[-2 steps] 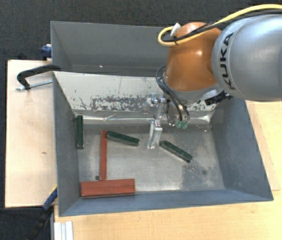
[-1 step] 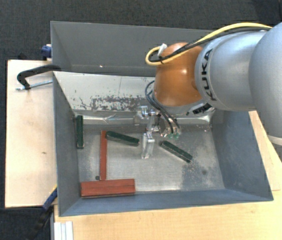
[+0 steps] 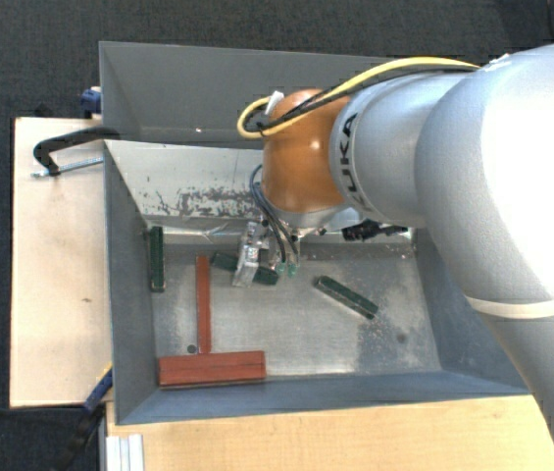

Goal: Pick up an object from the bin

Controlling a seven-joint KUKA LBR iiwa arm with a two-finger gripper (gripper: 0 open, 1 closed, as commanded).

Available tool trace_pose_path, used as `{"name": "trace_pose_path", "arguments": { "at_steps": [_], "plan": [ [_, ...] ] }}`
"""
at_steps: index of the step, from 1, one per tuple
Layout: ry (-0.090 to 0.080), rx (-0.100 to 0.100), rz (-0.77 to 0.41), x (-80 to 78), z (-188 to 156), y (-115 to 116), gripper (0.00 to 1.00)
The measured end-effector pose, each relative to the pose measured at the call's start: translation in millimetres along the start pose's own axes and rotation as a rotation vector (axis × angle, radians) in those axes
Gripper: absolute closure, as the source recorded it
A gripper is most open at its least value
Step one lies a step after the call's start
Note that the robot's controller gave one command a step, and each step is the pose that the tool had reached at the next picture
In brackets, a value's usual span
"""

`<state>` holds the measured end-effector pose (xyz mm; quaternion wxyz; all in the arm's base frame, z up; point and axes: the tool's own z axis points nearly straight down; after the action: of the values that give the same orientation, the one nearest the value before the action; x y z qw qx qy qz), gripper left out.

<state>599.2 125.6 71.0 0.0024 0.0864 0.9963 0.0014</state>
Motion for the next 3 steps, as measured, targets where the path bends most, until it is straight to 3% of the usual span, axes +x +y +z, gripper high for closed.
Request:
{"name": "trace_pose_path", "arguments": {
  "at_steps": [1,2,3],
  "plan": [
    [0.000,0.000,0.000,0.0,0.0,0.0,1.00],
    [-0.003,0.001,-0.061,-3.5,-144.9,-23.4,1.00],
    [-0.002,0.001,-0.061,-3.2,-144.5,-23.4,1.00]
  ]
}}
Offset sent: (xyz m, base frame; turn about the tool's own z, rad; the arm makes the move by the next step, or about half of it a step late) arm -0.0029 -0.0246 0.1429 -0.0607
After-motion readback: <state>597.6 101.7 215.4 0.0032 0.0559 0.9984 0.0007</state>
